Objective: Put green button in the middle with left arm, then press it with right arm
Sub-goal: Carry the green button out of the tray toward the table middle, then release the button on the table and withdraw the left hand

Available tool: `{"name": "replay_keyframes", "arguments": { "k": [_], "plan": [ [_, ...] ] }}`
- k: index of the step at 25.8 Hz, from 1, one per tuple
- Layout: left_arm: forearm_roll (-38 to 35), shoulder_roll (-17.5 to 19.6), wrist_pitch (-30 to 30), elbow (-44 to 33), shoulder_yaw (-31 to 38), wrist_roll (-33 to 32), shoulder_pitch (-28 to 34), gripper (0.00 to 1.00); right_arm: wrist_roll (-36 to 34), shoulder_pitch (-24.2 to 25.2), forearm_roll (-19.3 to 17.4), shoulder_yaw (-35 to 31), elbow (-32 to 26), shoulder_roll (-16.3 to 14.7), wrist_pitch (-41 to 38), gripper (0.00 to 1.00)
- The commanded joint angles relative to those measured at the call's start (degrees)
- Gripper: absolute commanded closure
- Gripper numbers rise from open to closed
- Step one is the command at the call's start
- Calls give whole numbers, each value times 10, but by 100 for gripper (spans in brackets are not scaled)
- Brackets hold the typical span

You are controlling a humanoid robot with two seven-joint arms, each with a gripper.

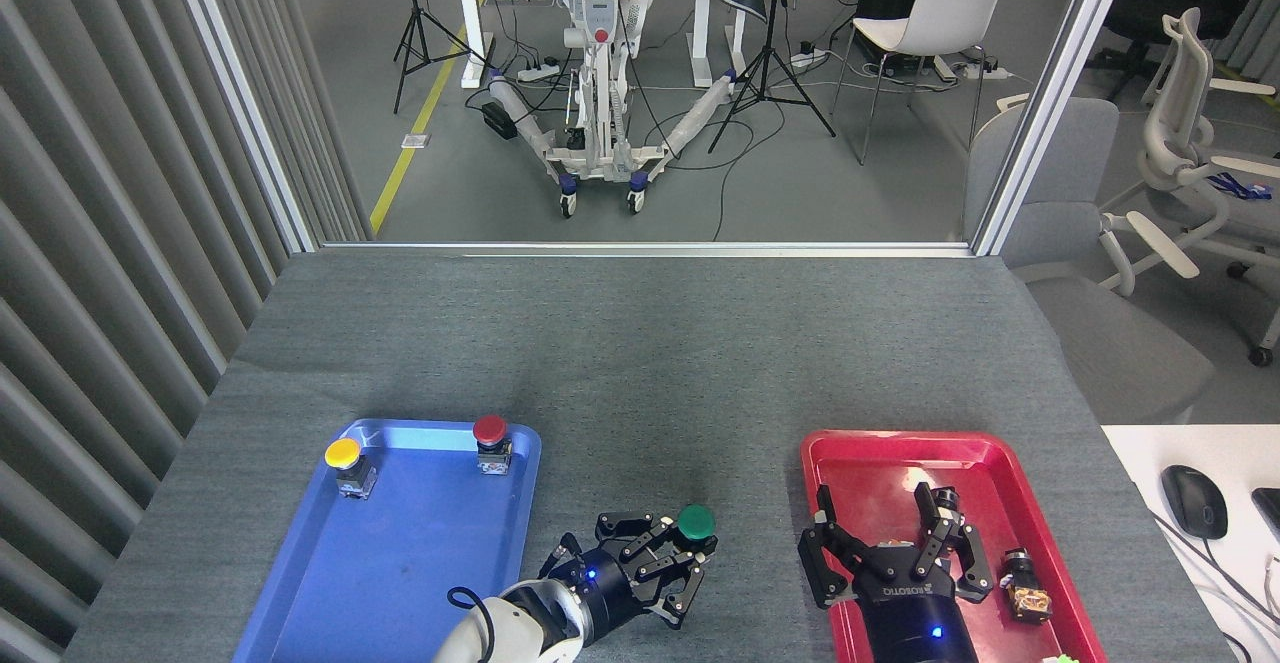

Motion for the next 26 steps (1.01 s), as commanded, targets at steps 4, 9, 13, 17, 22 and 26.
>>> {"name": "replay_keyframes", "arguments": {
  "k": [4,9,13,17,22,26],
  "plan": [
    [7,0,5,-5,1,6,19,41,3,0,9,9,0,6,2,1],
    [16,5,2,-51,8,54,47,2,3,0,13,23,0,13,3,8],
    [21,40,6,-119,17,53,68,1,2,0,13,34,0,15,3,15],
    [19,49,11,-169,26,52,90,1,1,-1,12,52,1,20,2,44],
    [18,117,87,-323,55,15,182,1,1,-13,16,102,8,32,7,78],
    [35,141,176,-380,159,11,254,1,1,-32,50,145,48,51,53,87]
  ]
}}
